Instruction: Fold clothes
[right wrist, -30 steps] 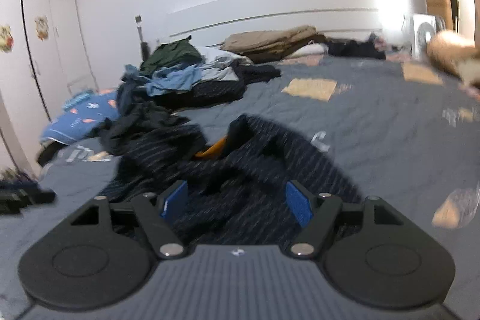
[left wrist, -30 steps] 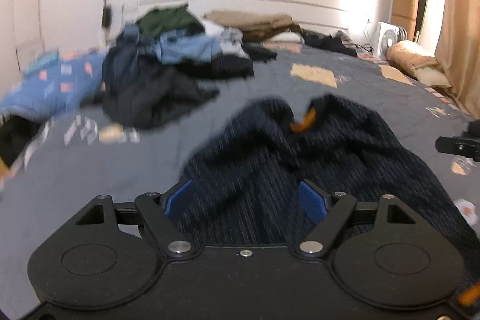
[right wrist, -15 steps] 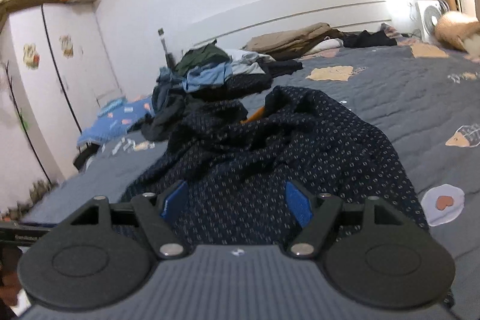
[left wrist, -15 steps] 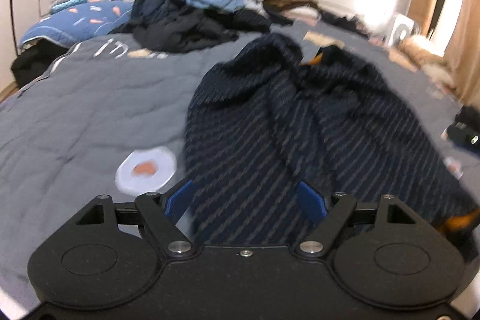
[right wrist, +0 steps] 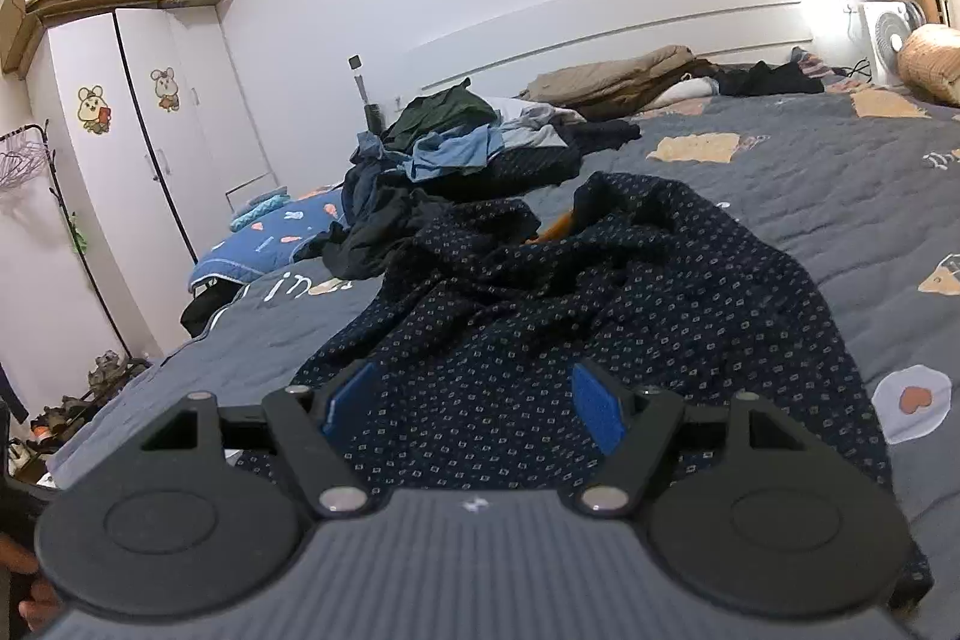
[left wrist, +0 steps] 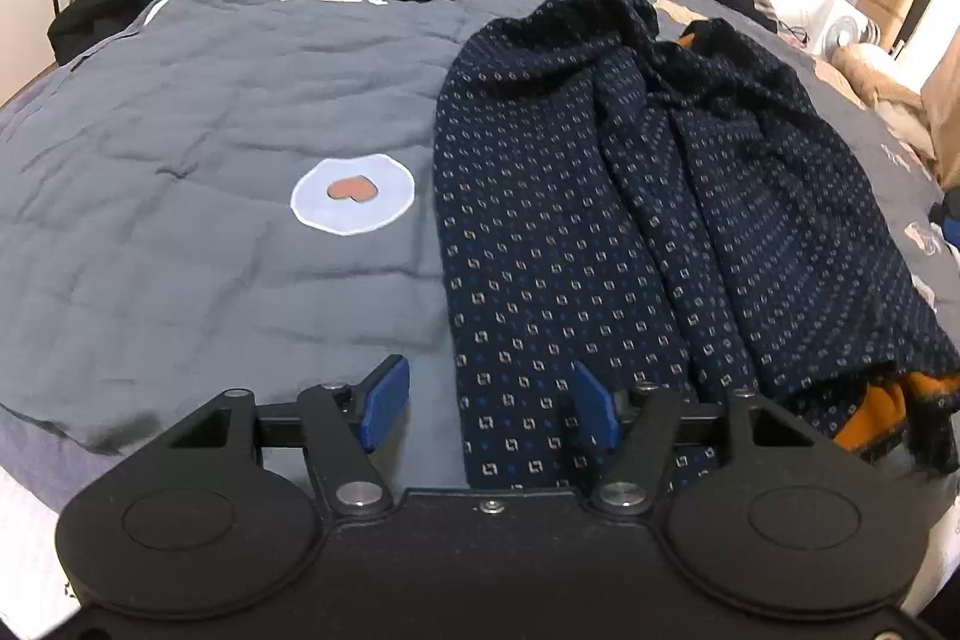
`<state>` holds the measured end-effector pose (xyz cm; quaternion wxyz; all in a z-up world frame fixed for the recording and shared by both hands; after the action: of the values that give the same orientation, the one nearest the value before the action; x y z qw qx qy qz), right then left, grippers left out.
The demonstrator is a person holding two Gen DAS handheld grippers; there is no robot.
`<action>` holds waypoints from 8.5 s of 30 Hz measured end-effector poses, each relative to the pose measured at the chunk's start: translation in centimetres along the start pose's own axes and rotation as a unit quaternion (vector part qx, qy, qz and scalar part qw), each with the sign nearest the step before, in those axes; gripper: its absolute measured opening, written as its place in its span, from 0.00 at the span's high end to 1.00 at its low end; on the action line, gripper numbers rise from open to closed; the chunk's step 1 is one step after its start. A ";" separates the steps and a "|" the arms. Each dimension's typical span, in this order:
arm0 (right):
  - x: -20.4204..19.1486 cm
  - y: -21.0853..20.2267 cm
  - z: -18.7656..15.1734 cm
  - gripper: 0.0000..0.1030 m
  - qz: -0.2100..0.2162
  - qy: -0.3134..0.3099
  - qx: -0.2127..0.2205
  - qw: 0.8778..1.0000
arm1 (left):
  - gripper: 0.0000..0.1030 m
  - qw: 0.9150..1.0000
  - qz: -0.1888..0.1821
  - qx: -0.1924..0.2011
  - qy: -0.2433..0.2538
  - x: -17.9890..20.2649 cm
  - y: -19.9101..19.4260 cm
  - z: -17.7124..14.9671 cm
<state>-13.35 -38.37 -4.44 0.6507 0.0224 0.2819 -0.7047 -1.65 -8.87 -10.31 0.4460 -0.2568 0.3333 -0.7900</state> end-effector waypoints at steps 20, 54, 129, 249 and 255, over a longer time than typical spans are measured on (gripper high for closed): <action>-0.9 0.8 -0.5 0.30 0.009 -0.002 -0.019 1.000 | 0.96 0.998 0.003 -0.042 0.040 -0.3 0.8 1.2; 0.5 0.7 0.5 0.30 0.007 0.023 -0.026 0.999 | 0.57 0.976 0.144 0.094 0.135 -5.7 -8.0 8.5; 3.4 -7.4 -2.8 0.30 0.090 -0.044 -0.144 0.984 | 0.97 0.973 -0.076 0.074 0.206 18.7 0.7 -3.7; 16.4 -6.0 -2.0 0.30 -0.120 0.073 -0.132 0.981 | 0.61 0.974 -0.154 0.091 0.139 15.3 -2.8 0.9; 18.0 -4.8 -2.1 0.31 -0.121 0.089 -0.131 0.980 | 0.51 0.968 -0.183 0.101 0.139 17.1 -3.3 1.1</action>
<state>-21.26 -53.80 -11.63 0.5302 -0.0342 0.4293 -0.7304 -10.63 -22.96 -5.26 0.2669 -0.1548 0.2575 -0.9157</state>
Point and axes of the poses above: each gripper's, at about its wrist camera, not at the fingertips, and y roughly the way its jaws point, x to its right, z to its top, the point moved 6 cm from there along y, roughly the way its jaws point, and after that the axes turned 5 degrees about y, right-handed, at the moved point
